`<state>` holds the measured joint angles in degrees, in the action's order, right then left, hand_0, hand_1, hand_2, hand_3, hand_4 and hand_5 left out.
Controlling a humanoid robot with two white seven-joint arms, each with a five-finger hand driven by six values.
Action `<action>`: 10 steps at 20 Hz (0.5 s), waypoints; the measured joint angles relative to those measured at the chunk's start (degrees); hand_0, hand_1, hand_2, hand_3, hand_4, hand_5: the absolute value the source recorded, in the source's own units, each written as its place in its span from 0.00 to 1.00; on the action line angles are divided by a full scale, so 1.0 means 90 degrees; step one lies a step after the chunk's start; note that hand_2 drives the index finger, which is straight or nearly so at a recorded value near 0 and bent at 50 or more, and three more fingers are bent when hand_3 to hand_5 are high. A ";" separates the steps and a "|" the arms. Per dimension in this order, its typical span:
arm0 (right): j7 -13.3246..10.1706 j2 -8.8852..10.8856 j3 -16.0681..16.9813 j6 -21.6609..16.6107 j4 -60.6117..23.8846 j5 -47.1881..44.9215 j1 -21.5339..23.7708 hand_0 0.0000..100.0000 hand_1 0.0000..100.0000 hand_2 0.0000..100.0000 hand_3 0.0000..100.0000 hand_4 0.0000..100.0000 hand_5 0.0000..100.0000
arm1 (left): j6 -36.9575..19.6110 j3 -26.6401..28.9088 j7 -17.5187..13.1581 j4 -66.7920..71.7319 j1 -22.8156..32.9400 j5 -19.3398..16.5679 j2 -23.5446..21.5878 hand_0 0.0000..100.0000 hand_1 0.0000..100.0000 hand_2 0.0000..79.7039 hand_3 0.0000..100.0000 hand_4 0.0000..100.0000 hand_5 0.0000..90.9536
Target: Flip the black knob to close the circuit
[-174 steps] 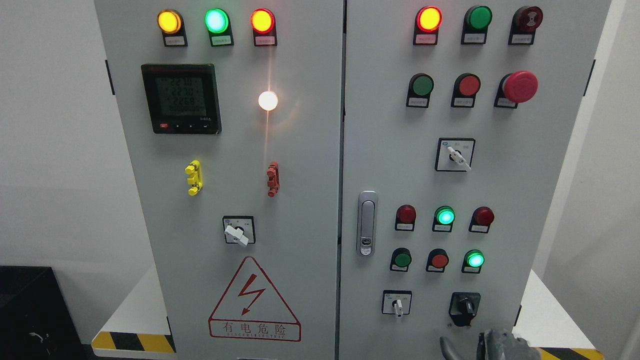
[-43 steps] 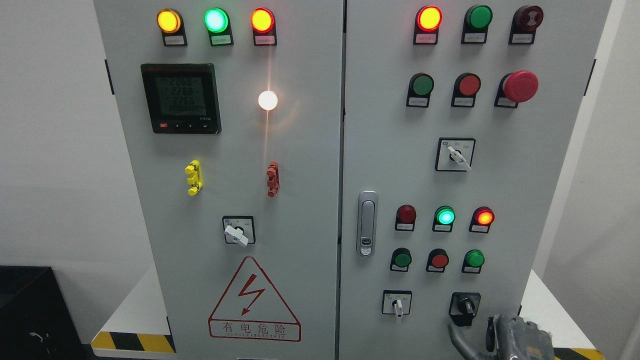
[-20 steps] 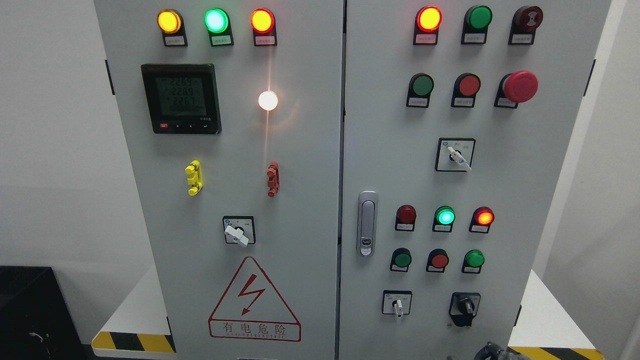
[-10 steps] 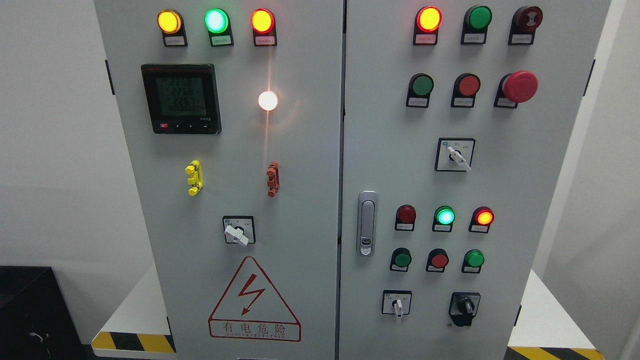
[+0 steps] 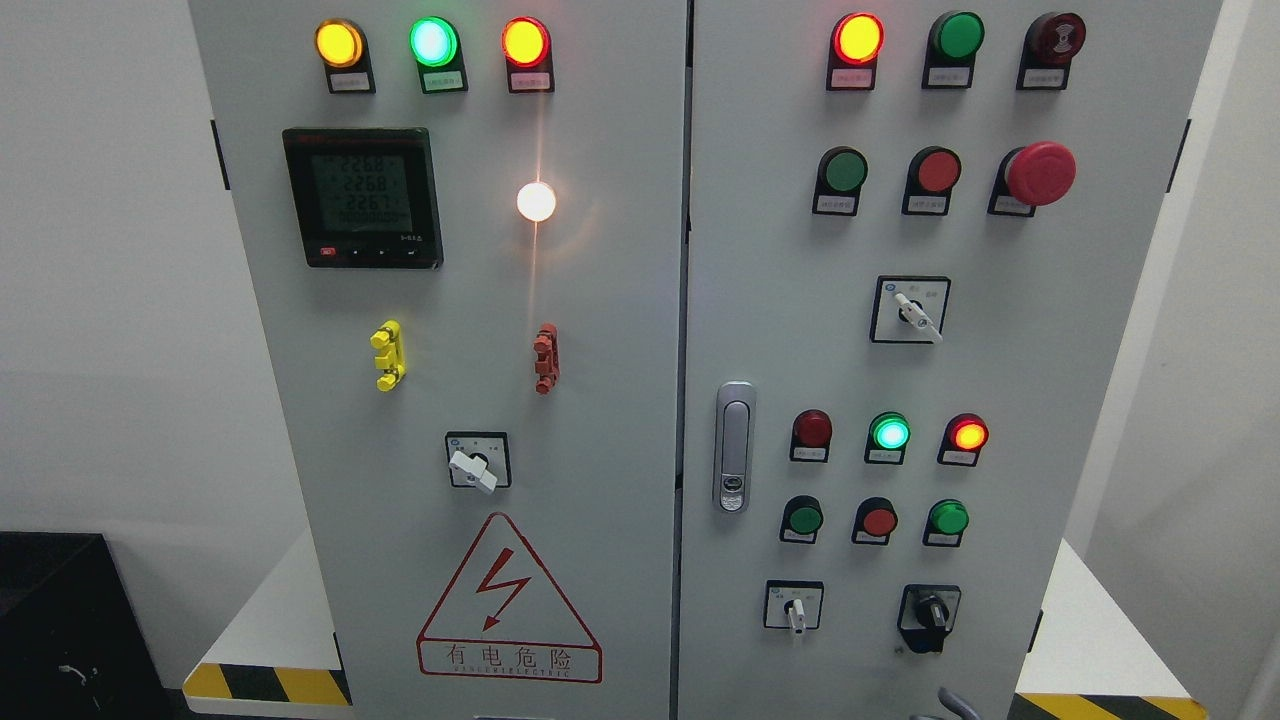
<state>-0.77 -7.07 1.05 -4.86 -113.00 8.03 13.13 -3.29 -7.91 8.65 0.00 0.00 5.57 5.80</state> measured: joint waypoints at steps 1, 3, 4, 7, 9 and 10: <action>0.0011 -0.0001 -0.0009 -0.0076 0.0002 -0.0158 0.0027 0.00 0.00 0.00 0.00 0.00 0.00 | 0.0000 0.0000 0.0000 0.0000 0.0000 0.0000 0.0000 0.12 0.56 0.00 0.00 0.00 0.00; 0.0020 -0.0002 -0.0027 -0.0251 0.0014 -0.0370 0.0083 0.00 0.00 0.00 0.00 0.00 0.00 | 0.0000 0.0000 0.0000 0.0000 0.0000 0.0002 0.0000 0.12 0.56 0.00 0.00 0.00 0.00; 0.0024 -0.0002 -0.0033 -0.0332 0.0025 -0.0460 0.0100 0.00 0.00 0.00 0.00 0.00 0.00 | 0.0000 0.0000 0.0000 0.0000 0.0000 0.0002 0.0000 0.12 0.56 0.00 0.00 0.00 0.00; 0.0039 -0.0003 -0.0053 -0.0520 0.0089 -0.0644 0.0158 0.00 0.00 0.00 0.00 0.00 0.00 | 0.0000 0.0000 0.0000 0.0000 0.0000 0.0002 0.0000 0.12 0.56 0.00 0.00 0.00 0.00; 0.0041 -0.0003 -0.0064 -0.0581 0.0130 -0.0720 0.0184 0.00 0.00 0.00 0.00 0.00 0.00 | 0.0000 0.0000 0.0000 0.0000 0.0000 0.0002 0.0000 0.12 0.56 0.00 0.00 0.00 0.00; 0.0042 -0.0003 -0.0068 -0.0600 0.0151 -0.0748 0.0193 0.00 0.00 0.00 0.00 0.00 0.00 | 0.0000 0.0000 0.0000 0.0000 0.0000 0.0002 0.0000 0.12 0.56 0.00 0.00 0.00 0.00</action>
